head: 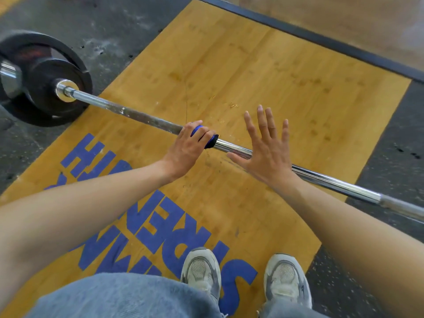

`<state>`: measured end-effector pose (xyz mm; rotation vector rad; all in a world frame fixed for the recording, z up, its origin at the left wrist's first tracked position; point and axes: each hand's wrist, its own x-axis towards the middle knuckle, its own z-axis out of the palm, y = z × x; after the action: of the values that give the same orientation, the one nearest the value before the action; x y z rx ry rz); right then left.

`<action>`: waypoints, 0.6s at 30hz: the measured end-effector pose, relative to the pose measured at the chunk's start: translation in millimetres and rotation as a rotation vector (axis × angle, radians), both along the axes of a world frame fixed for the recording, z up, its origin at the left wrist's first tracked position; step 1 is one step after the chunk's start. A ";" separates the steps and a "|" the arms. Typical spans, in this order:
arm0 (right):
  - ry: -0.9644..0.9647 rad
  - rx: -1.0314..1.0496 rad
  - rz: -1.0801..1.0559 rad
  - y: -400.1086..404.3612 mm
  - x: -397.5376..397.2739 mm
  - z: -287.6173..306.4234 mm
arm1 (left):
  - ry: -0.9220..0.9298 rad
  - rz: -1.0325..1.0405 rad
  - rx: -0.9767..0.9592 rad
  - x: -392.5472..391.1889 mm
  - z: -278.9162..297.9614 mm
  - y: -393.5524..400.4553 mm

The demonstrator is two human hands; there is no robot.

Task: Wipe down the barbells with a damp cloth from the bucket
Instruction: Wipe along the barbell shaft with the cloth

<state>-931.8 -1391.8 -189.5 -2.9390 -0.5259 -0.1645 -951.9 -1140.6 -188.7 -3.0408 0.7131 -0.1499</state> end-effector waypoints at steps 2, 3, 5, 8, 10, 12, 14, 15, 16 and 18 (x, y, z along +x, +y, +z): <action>-0.011 -0.022 0.009 0.4 0.5 0.8 | -0.012 -0.001 0.005 1.7 0.0 0.1; -0.015 -0.034 0.007 0.6 0.5 1.2 | -0.013 0.001 -0.002 1.9 -0.7 -0.3; -0.025 -0.058 -0.007 0.7 1.3 0.1 | 0.000 0.005 -0.022 2.2 -2.6 -1.4; -0.048 -0.079 -0.007 1.3 2.5 1.2 | -0.012 0.014 -0.045 2.7 -6.5 -1.5; -0.069 -0.082 -0.015 -0.3 -3.1 -0.9 | -0.033 0.015 -0.047 3.0 -8.0 -1.1; -0.061 -0.112 -0.010 0.0 -10.1 -3.3 | -0.082 0.024 -0.055 3.4 -10.6 -0.6; -0.044 -0.133 -0.032 0.6 -14.7 -4.8 | -0.090 0.040 -0.064 2.6 -13.8 -1.9; -0.043 -0.138 -0.052 1.1 -15.7 -5.4 | -0.091 0.051 -0.063 1.3 -14.5 -3.0; -0.046 -0.142 -0.061 1.8 -15.1 -5.6 | -0.097 0.058 -0.063 1.3 -15.2 -4.4; -0.050 -0.150 -0.048 2.3 -14.4 -3.0 | -0.102 0.056 -0.078 3.4 -17.3 -4.9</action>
<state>-946.2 -1389.5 -192.5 -3.1027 -0.4960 -0.2134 -948.5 -1145.5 -206.0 -3.0959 0.6286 -0.3374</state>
